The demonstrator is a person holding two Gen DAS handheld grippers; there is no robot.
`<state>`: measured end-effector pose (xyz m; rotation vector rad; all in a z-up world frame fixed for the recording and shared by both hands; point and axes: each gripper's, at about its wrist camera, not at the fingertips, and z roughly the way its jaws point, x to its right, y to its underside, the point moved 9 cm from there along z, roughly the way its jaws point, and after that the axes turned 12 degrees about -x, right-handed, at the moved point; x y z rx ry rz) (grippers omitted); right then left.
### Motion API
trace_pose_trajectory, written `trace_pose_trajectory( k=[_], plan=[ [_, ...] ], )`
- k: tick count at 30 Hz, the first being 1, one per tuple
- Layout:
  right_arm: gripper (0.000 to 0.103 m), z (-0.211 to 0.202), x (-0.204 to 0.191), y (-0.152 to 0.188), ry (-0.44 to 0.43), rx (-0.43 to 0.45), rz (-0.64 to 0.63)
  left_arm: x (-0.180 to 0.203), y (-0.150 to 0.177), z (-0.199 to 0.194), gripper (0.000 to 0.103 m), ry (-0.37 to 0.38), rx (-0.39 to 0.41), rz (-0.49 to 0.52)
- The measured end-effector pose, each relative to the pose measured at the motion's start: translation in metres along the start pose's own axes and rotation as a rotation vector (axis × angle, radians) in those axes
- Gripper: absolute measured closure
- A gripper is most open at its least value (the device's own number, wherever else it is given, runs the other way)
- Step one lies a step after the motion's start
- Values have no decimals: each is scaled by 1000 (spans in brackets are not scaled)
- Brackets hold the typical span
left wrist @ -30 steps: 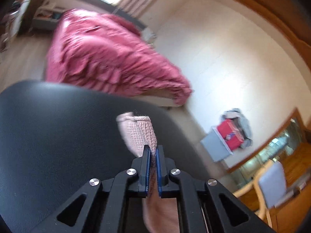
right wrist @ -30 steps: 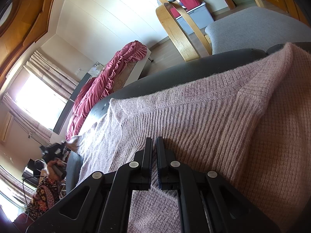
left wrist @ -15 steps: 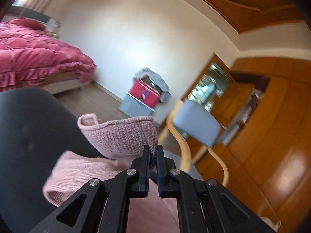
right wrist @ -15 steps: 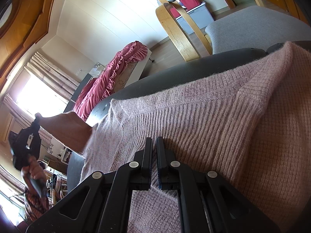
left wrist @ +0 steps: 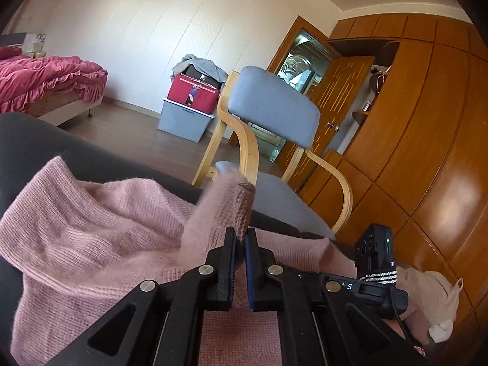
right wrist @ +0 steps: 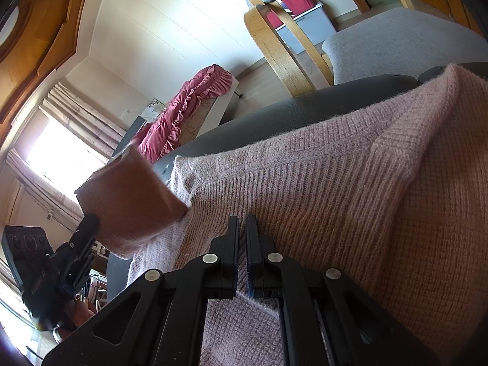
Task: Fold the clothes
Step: 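Carry the held sleeve across the sweater toward the right gripper with the left gripper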
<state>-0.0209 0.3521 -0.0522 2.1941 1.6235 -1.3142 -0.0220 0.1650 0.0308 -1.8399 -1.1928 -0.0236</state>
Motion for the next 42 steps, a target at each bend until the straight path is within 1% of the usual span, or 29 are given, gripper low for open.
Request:
trace_pose_trajectory(
  k=[6,9,12,14,15,16,17,19,21,22,24,28,30,33,34,37,39,42],
  plan=[
    [101,0,0,0,-3,0,0,12,9,10,99,1,-13,20],
    [101,0,0,0,-7,1,2,17,19,16,99,-5,-25,45],
    [96,-3,-2,-1,-30,9,5,19,29,24,99,-8,-46,57],
    [93,-5,-5,-1,-54,14,8,17,31,28,99,7,-58,47],
    [86,-6,-6,-1,-67,16,10,16,31,29,99,20,-58,34],
    [76,-7,-9,-1,-86,18,11,14,30,30,99,34,-59,21],
    [69,-9,-14,-2,-115,22,8,12,30,31,99,43,-62,11],
    [43,-12,-24,-2,-169,24,-1,10,31,33,99,56,-71,-2],
    [32,-13,-34,-2,-217,13,-12,9,33,36,99,62,-81,-5],
    [30,-13,-38,-1,-231,5,-14,9,34,37,99,65,-84,-4],
    [28,-12,-42,2,-263,-14,2,10,35,37,99,74,-86,-3],
    [28,-14,-38,1,-319,-39,76,13,35,33,97,107,-69,7],
    [28,-19,-38,1,-378,-53,120,16,34,31,96,121,-58,16],
    [28,-20,-44,1,-499,-85,168,20,33,29,96,135,-45,31],
    [28,-17,-45,3,-505,-107,184,22,33,29,96,137,-44,37],
    [28,1,-45,12,-473,-169,206,28,35,32,96,149,-59,62],
    [28,7,-47,12,-463,-171,206,33,37,38,96,162,-87,80],
    [29,6,-49,11,-455,-162,209,46,45,47,96,217,-148,119]
  ],
)
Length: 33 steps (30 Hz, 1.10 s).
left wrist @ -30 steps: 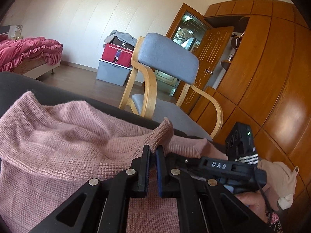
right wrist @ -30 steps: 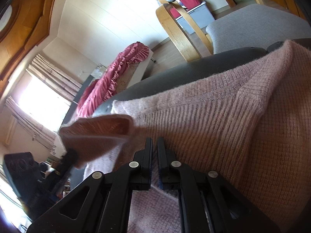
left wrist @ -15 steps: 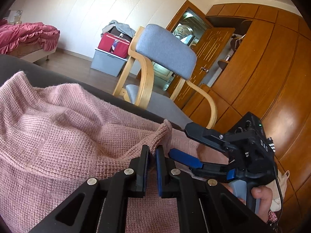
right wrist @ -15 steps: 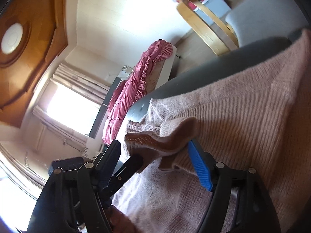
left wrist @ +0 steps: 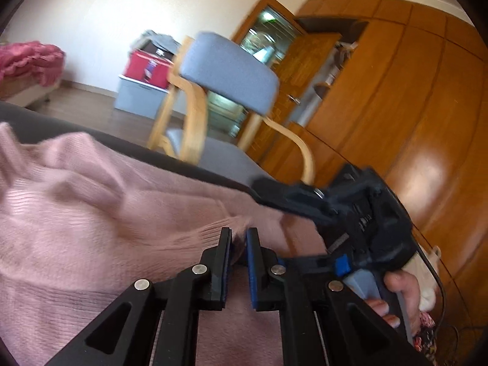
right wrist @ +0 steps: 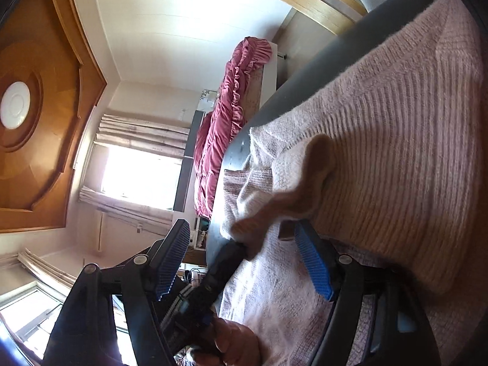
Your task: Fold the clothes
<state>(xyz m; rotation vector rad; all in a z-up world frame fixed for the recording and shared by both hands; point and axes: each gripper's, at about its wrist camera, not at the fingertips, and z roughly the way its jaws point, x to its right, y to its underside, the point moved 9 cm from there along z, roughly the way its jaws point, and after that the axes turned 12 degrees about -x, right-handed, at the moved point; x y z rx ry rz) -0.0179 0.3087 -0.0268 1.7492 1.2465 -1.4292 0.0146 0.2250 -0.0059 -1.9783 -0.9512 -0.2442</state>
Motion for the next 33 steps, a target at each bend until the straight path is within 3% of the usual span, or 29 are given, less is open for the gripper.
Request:
trace_pose_trajectory(
  k=[3,5,6,7,12,15,21,25,29,33],
  plan=[
    [37,0,5,-1,11,11,20,12,5,9,96,34,-46,49],
    [49,-1,13,-2,29,19,40,17,7,7,96,52,-45,71],
    [59,-1,18,-3,47,20,51,18,7,4,96,59,-35,75],
    [70,0,22,-3,62,21,58,17,5,-1,96,70,-16,68],
    [76,7,23,-3,121,10,6,6,-7,-34,96,100,121,9],
    [97,15,26,-2,209,2,-48,3,-13,-55,94,51,168,11],
    [97,4,-7,-4,184,48,-150,-34,-4,-86,93,-141,97,40],
    [97,-17,-20,-12,277,145,-220,-69,18,-114,93,-245,44,33],
    [97,-29,-4,-20,296,178,-168,-112,32,-135,93,-346,2,-47],
    [97,-25,17,-18,258,167,-93,-141,42,-117,93,-455,-150,-83]
  ],
)
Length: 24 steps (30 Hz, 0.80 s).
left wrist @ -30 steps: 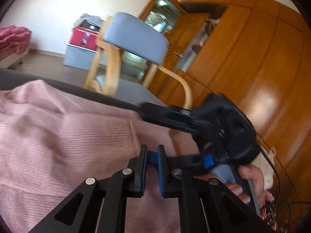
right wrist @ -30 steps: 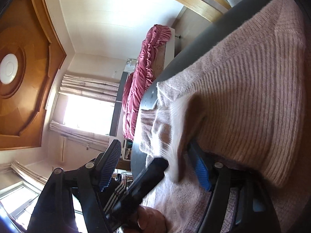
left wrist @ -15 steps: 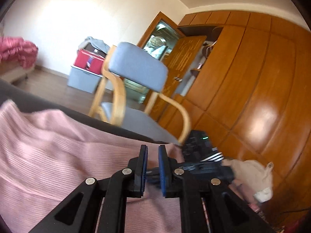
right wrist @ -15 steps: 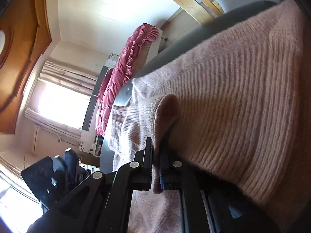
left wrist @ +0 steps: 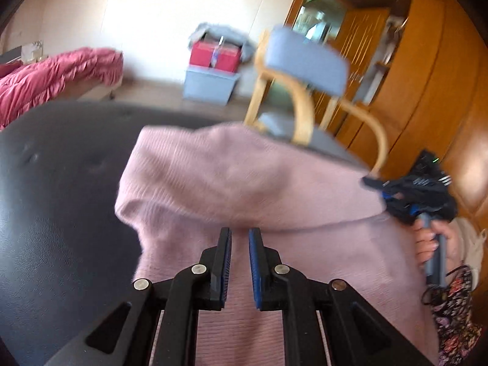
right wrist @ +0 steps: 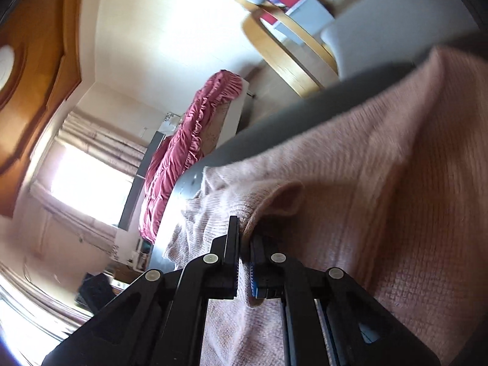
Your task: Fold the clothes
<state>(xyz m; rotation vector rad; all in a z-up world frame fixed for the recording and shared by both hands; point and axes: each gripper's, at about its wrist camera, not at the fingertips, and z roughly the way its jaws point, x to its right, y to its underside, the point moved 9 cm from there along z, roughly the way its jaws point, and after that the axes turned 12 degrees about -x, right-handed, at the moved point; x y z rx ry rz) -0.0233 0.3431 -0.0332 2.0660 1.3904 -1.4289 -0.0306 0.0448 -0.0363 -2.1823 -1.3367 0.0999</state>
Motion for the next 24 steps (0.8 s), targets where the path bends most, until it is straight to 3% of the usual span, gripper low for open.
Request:
trace_pose_trajectory(
  k=[4,9,13,18,20,22,24],
  plan=[
    [97,-8,-10,-4,-41,32,-20,-11,-16,21,93,-165,-58,31],
    [97,-15,-4,-9,10,78,-20,-44,-29,36,92,-302,-64,-34],
    [98,-4,25,-10,81,52,30,-57,-27,33,91,-202,-45,-113],
    [98,-3,33,-8,83,40,29,-74,-19,-15,90,-286,95,-185],
    [98,-3,34,-8,87,40,26,-80,-22,-45,92,-367,205,-231],
    [98,-2,34,-7,91,41,25,-69,-36,-61,91,-345,292,-236],
    [98,-3,35,-6,95,41,22,-53,-52,-54,88,-302,283,-218]
  ],
)
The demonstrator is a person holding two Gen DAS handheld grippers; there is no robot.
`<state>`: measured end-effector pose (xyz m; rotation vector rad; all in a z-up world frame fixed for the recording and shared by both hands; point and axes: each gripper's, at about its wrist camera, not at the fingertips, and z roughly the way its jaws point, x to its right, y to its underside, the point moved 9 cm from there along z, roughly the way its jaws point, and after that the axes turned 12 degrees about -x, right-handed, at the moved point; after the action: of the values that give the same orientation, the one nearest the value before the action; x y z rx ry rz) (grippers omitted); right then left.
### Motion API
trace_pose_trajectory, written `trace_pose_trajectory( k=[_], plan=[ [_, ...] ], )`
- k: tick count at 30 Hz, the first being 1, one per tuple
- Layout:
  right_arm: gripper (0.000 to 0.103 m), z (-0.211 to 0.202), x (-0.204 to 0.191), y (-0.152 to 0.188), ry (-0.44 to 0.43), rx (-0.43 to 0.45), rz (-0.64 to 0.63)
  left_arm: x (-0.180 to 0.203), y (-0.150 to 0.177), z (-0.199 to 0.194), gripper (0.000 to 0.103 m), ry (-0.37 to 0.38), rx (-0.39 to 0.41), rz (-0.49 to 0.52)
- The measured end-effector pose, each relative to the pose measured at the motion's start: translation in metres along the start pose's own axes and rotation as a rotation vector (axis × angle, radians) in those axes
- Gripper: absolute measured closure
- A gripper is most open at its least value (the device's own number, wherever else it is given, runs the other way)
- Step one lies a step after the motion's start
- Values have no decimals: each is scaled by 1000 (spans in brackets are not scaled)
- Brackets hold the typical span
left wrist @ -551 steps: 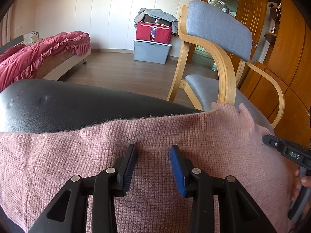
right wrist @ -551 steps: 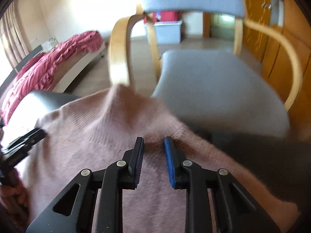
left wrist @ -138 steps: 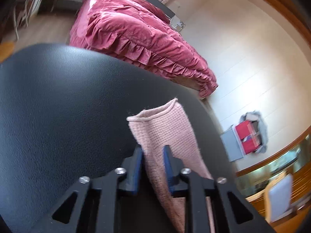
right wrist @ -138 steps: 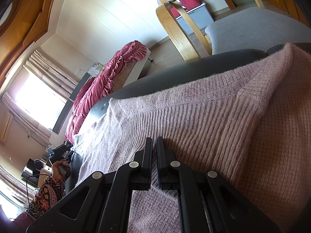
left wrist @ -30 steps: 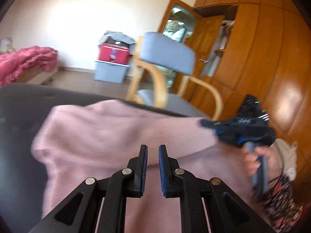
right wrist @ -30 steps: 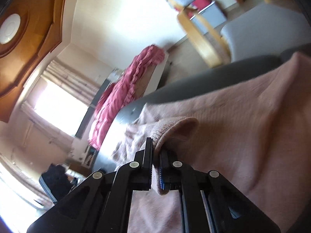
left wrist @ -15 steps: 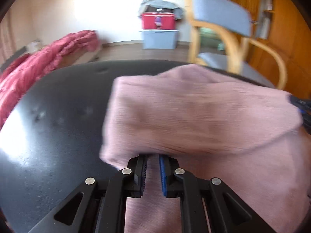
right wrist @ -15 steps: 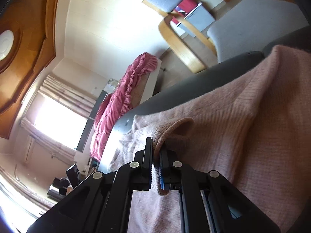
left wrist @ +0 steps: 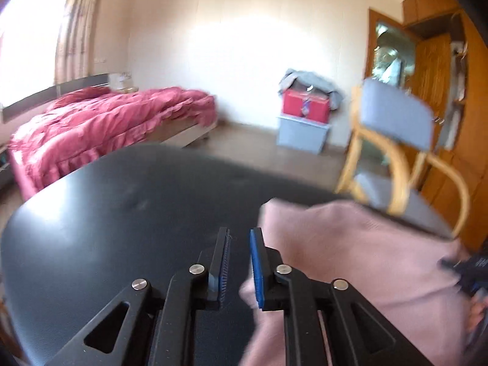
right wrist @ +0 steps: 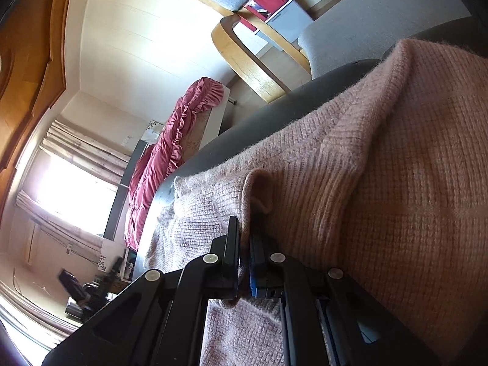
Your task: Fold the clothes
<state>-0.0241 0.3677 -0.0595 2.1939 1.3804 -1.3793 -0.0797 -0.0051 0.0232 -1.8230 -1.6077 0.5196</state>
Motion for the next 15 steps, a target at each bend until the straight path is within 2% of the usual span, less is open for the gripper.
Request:
trace_pose_trajectory(
  k=[3,5,7,10,15],
  plan=[
    [98,-1,1,2,0,0,-2,42,-6,34,88,37,-82,57],
    [99,-1,2,3,1,-1,-6,74,-2,63,88,64,-151,130],
    [100,-3,2,3,2,-5,-6,91,5,84,88,47,-193,185],
    [100,-4,3,3,-5,-3,-2,81,21,109,84,-81,-258,187],
    [100,-4,5,0,4,13,6,50,29,99,83,12,-246,43]
  ],
)
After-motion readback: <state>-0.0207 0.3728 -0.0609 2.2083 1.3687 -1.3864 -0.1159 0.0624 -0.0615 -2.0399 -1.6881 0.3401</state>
